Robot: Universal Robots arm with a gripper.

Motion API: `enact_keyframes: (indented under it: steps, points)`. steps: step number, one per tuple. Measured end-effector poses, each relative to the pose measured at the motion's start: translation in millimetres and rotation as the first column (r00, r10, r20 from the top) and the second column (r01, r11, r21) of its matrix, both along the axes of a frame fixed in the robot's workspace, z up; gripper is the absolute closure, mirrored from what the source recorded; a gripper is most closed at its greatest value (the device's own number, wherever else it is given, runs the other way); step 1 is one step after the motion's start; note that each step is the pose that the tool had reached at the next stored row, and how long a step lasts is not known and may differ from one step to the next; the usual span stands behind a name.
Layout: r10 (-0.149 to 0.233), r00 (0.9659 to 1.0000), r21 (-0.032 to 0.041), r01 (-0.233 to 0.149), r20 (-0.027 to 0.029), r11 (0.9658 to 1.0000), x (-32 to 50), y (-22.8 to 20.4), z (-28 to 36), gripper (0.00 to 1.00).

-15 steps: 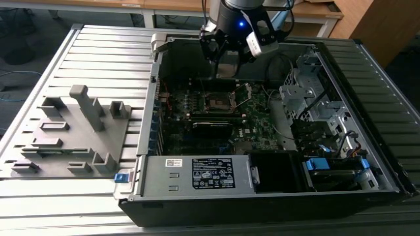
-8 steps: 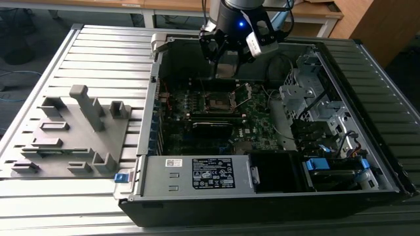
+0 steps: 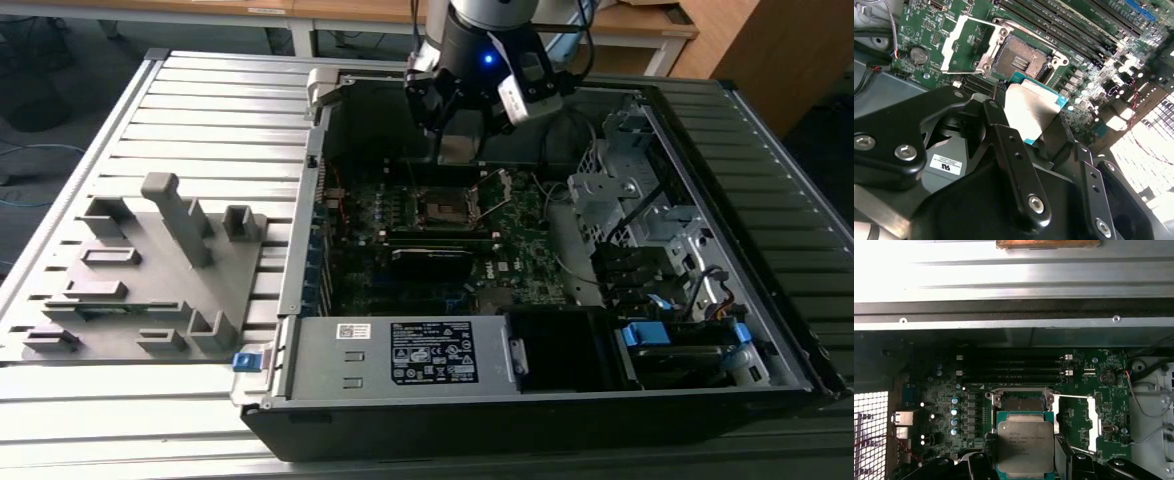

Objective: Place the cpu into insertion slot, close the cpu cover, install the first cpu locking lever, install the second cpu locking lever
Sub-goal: 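Place the cpu into insertion slot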

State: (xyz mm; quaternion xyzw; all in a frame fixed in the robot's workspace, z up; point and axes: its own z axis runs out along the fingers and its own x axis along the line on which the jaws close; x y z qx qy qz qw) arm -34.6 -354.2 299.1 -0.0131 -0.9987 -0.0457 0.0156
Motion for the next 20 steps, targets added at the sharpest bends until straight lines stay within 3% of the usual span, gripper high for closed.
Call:
enact_keyframes:
  steps: [6, 15, 20]
  points:
    - [0.0, 1.0, 0.0004, 0.0, 0.0001, 1.0, 0.0, 0.0, -1.9, 0.46]
    - [0.0, 1.0, 0.0002, 0.0, 0.0001, 1.0, 0.0, 0.0, -13.6, 0.46]
    - [0.0, 1.0, 0.0, 0.0, 0.0, 1.0, 0.0, 0.0, -13.9, 0.46]
